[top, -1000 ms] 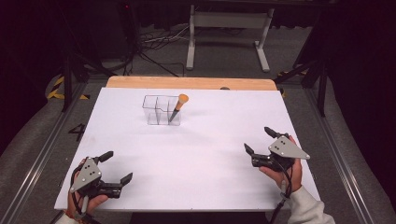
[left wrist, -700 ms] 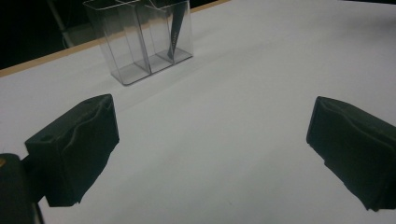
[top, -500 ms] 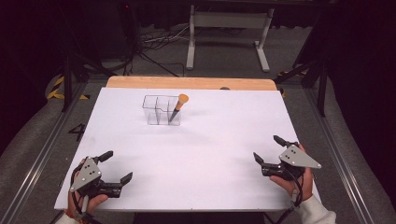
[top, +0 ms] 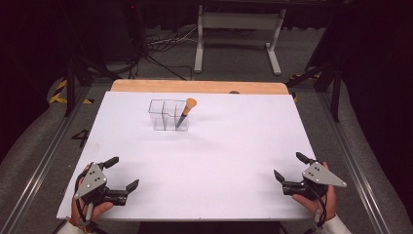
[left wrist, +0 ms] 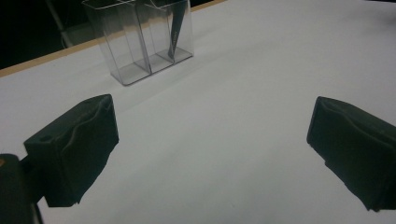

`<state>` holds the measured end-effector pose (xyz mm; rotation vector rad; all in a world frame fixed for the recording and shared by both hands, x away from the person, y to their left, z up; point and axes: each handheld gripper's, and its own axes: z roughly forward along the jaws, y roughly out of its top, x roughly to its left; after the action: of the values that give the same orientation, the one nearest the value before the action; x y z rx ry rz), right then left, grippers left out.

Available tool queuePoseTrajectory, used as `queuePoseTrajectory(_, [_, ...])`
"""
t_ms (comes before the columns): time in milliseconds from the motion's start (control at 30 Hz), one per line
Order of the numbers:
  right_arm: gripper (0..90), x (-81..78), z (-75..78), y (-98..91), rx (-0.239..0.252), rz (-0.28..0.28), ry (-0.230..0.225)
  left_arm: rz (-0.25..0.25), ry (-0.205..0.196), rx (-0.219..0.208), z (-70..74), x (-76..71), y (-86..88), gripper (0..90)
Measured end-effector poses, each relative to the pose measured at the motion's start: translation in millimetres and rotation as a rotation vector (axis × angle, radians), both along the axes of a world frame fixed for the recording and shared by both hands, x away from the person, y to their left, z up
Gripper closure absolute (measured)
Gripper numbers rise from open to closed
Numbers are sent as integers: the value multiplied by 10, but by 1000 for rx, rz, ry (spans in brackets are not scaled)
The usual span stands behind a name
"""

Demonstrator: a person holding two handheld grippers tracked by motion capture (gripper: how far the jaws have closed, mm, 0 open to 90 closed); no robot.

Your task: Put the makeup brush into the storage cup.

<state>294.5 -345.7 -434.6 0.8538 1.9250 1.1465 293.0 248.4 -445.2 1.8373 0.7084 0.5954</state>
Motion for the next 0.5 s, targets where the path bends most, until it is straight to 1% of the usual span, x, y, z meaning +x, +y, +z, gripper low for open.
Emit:
queuePoseTrajectory(67, [55, -24, -5, -28, 14, -4, -8, -2, 1, 6, 1, -4, -9, 29])
queuePoseTrajectory(133, [52, -43, -14, -61, 61, 2, -10, -5, -1, 8, 2, -5, -13, 29])
queuePoseTrajectory(167, [51, -43, -19, -65, 66, 1, -8, -5, -4, 9, 4, -6, -14, 29])
queuePoseTrajectory(267, [54, -45, -35, -62, 52, -12, -13, -8, -7, 13, 15, -8, -33, 29])
queuePoseTrajectory(300, [54, -49, -40, -54, 37, -17, -11, -12, -10, 11, 17, -7, -44, 29])
queuePoseTrajectory(333, [55, -52, -46, -44, 20, -21, -11, -17, -12, 14, 16, -3, -54, 28])
queuePoseTrajectory(367, [55, -59, -52, -37, 12, -20, -10, -20, -12, 21, 16, 1, -61, 28])
queuePoseTrajectory(500, [56, -87, -51, -18, 10, -15, -13, -18, -20, 14, 22, -5, -61, 28])
